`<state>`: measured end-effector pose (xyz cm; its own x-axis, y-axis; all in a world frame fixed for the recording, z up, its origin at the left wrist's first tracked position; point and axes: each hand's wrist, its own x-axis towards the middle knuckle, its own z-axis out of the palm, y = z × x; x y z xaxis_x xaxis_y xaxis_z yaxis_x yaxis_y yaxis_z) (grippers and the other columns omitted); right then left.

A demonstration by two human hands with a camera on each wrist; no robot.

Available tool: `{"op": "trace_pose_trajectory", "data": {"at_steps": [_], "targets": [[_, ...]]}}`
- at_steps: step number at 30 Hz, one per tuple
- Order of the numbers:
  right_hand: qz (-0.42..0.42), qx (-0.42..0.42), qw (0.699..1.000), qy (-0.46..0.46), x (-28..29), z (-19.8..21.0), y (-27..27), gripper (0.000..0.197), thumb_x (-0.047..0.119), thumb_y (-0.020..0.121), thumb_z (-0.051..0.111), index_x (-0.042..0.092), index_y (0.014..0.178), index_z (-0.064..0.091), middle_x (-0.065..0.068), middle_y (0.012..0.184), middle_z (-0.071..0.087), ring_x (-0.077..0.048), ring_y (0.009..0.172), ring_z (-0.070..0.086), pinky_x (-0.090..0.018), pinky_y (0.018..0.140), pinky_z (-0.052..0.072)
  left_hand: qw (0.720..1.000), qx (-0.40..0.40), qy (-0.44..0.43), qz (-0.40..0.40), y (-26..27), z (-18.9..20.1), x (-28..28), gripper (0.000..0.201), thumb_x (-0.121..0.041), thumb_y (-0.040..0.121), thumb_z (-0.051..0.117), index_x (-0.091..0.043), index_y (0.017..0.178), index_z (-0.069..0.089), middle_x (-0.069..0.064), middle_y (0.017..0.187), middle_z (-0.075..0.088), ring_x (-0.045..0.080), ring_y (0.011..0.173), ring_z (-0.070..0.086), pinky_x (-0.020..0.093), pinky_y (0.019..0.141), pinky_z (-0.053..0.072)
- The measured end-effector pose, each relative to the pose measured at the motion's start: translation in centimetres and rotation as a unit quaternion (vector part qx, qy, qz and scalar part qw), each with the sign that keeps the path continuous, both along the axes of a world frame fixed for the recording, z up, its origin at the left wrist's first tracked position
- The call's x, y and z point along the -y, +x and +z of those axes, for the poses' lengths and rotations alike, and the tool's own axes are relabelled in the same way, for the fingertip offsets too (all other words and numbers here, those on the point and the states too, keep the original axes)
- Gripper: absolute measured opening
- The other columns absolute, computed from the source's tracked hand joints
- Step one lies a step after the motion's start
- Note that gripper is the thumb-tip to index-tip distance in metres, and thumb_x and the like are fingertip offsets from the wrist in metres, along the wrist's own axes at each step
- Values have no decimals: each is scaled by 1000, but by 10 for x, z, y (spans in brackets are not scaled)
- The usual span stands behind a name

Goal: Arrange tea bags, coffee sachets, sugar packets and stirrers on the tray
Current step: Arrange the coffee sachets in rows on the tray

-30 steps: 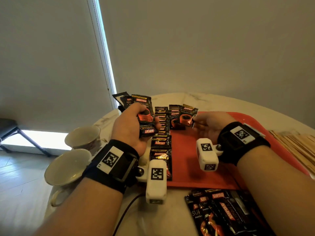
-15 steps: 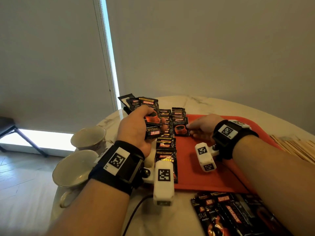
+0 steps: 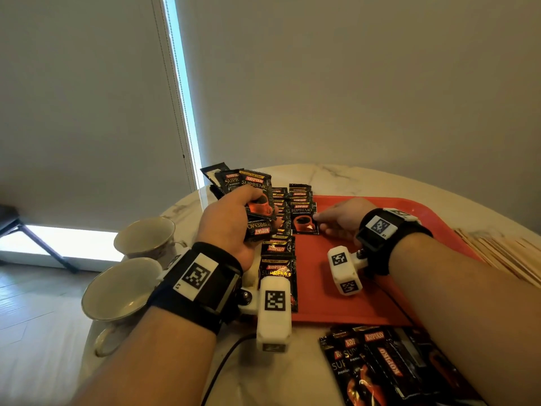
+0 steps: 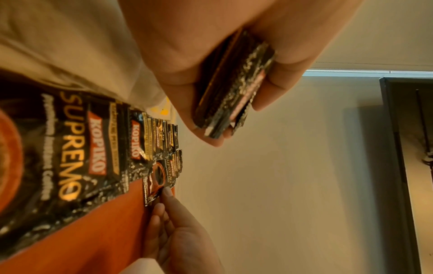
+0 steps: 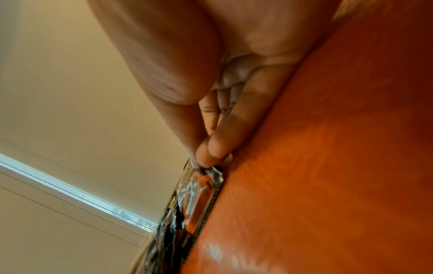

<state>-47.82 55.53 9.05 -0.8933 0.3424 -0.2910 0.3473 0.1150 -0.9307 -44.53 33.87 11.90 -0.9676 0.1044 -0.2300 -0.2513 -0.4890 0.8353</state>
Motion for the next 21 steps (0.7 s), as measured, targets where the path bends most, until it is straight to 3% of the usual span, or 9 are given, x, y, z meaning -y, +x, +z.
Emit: {"op": "trace_pose_trajectory", "data": {"at_steps": [11, 17, 19, 21], "targets": [[6, -1, 1000, 7, -1, -1, -2, 25, 4, 88, 76, -7, 110, 69, -8, 75, 67, -11, 57, 60, -17, 44, 53, 1000, 2, -13, -1, 0, -1, -1, 15, -12, 92, 72, -6, 106, 67, 12, 87, 74, 22, 59, 74, 35, 57, 60], [7, -5, 1000, -9, -1, 0, -1, 26, 8, 91, 74, -6, 112, 68, -8, 76, 67, -11, 57, 59, -17, 44, 52, 1000, 3, -15, -3, -1, -2, -1, 15, -12, 93, 72, -6, 106, 68, 12, 86, 75, 23, 61, 74, 36, 58, 61], [-6, -11, 1000, -28, -1, 2, 0, 25, 13, 92, 74, -3, 111, 69, -9, 80, 70, -12, 58, 59, -19, 44, 52, 1000, 1, -11, -9, 0, -3, -1, 19, -10, 93, 72, -5, 111, 69, 12, 86, 76, 24, 64, 75, 35, 56, 60], [-32, -30, 997, -62, -1, 9, 5, 22, 19, 92, 75, 3, 106, 70, -5, 73, 69, -12, 55, 58, -22, 47, 51, 1000, -2, -14, -21, 0, -4, -3, 26, -8, 92, 73, -2, 117, 69, 14, 90, 78, 27, 69, 77, 37, 56, 60]]}}
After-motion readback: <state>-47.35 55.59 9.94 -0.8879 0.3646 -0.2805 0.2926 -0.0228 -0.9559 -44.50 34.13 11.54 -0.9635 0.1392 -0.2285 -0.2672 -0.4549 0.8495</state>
